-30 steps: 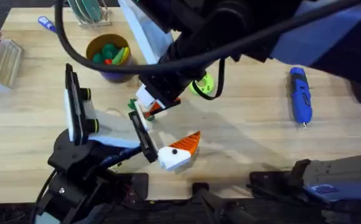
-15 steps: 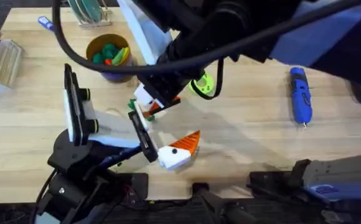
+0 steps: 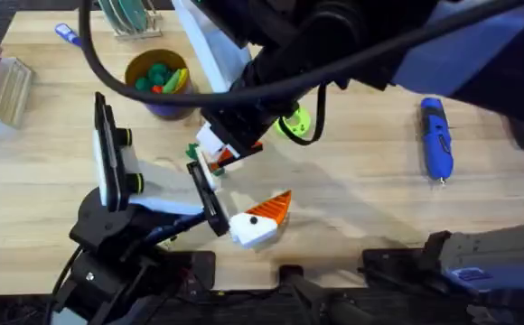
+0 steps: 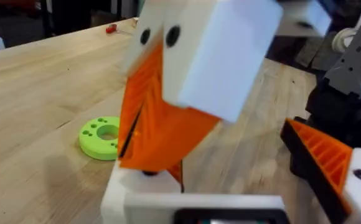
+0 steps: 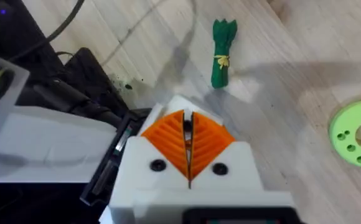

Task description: Pick up the gripper from the table and insert it into the empty holder that is missing its gripper. Then pick up a screw, insert it into the mounting hole, and use the screwdriver to tighten it. Finally, clean up the table by picking up the vegetable and placing it into the bucket.

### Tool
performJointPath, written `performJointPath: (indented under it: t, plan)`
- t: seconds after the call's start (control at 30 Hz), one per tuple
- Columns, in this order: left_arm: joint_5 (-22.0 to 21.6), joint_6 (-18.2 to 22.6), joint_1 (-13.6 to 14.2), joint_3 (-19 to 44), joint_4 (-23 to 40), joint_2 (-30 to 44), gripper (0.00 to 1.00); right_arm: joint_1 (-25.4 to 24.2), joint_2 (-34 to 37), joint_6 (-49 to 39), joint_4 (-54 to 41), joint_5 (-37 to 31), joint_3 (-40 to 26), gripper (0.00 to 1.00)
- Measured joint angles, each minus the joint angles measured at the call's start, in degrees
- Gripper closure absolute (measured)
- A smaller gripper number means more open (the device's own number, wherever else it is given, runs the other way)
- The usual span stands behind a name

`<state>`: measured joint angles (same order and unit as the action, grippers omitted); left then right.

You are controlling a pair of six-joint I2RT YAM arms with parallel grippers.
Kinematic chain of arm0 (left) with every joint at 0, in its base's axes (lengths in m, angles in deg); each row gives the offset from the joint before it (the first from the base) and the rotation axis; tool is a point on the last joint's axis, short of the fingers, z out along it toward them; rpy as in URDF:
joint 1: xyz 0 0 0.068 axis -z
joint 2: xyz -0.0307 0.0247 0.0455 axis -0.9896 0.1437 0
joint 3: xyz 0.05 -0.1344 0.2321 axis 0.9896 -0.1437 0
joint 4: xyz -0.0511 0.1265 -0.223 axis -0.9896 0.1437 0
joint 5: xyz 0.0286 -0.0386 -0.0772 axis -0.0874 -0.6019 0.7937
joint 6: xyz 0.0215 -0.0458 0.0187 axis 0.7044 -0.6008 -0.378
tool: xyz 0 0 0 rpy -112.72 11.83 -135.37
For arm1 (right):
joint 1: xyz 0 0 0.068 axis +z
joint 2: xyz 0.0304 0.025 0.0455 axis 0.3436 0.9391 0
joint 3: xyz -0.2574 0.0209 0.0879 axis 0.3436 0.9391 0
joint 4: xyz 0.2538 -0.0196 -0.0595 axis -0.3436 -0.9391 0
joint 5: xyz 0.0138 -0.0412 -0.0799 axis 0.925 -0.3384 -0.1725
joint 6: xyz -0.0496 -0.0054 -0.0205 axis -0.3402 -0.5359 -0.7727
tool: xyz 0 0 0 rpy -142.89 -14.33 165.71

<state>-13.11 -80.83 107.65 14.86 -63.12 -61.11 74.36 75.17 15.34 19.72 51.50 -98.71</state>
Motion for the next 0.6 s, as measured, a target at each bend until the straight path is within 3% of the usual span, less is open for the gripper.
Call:
performJointPath:
  t: [0.4, 0.43, 0.53, 0.6]
  plan:
    - [0.6, -0.1, 0.1, 0.0, 0.1, 0.0, 0.016, 0.0, 0.0, 0.4, -1.3, 0.2, -0.2, 0.984]
    - [0.5, -0.1, 0.1, 0.0, 0.1, 0.0, 0.015, 0.0, 0.0, 0.8, -1.4, 0.3, -0.2, 0.898]
    - [0.6, -0.3, 0.1, 0.0, 0.1, 0.0, 0.015, 0.1, -0.1, 0.8, -1.3, 0.8, -0.2, 0.499]
    - [0.5, -0.4, 0.0, 0.0, 0.0, 0.0, 0.015, -0.1, -0.5, 0.8, -1.5, 0.2, -0.2, 0.285]
